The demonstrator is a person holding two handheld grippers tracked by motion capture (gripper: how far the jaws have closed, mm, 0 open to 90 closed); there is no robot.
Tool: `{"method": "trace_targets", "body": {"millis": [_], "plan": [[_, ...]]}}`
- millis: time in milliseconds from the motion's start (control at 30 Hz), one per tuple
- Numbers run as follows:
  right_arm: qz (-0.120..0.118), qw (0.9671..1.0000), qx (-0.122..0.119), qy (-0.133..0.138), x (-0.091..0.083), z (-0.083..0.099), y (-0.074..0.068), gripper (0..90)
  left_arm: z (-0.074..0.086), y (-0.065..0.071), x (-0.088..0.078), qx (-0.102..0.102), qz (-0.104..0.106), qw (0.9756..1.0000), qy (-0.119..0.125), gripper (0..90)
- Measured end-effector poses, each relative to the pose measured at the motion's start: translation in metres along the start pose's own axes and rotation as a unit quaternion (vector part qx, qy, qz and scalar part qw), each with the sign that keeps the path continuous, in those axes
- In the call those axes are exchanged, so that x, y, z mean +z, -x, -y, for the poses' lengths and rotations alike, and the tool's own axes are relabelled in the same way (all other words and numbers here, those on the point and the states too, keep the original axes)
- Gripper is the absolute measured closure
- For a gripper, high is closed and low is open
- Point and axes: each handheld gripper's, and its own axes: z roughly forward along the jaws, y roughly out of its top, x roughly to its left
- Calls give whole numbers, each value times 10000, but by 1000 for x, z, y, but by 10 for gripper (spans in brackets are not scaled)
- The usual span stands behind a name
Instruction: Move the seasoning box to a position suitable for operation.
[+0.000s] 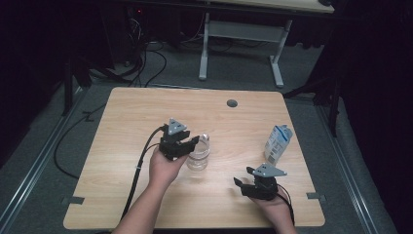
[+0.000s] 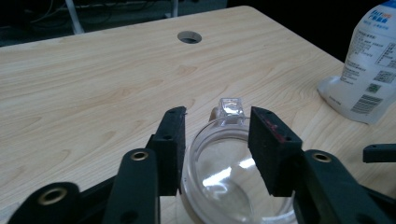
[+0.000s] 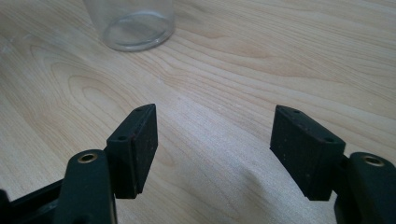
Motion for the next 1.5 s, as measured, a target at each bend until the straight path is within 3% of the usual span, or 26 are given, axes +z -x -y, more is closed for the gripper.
{"method": "trace_targets", "body": {"millis": [200,367,500,533,600,700,833,967,1500], "plan": [[-14,10000,6,8,0,0,0,322,-5,0,9,-117,-20,9999,28,719],[-42,10000,5,-5,0,0,-1,322,-9,1,19,-62,-53,9999,-120,808],[-46,10000,-13,-2,0,0,-1,322,-13,6,25,143,-248,9995,-141,876],[-50,10000,-11,-2,0,-1,-1,322,-14,5,26,76,-229,9996,-125,898],[-55,10000,-5,5,0,-1,-1,321,-15,5,28,17,-222,9997,-128,899],[-61,10000,-16,11,0,-1,-1,321,-17,7,34,166,-330,9990,-270,900],[-62,10000,-11,2,0,-1,-1,321,-18,8,38,111,-335,9989,-321,900],[-66,10000,-19,9,0,-1,-2,320,-18,10,44,102,-429,9976,-530,899],[-72,10000,-50,-22,0,-1,-4,319,-15,11,42,66,-359,9984,-428,900]]}}
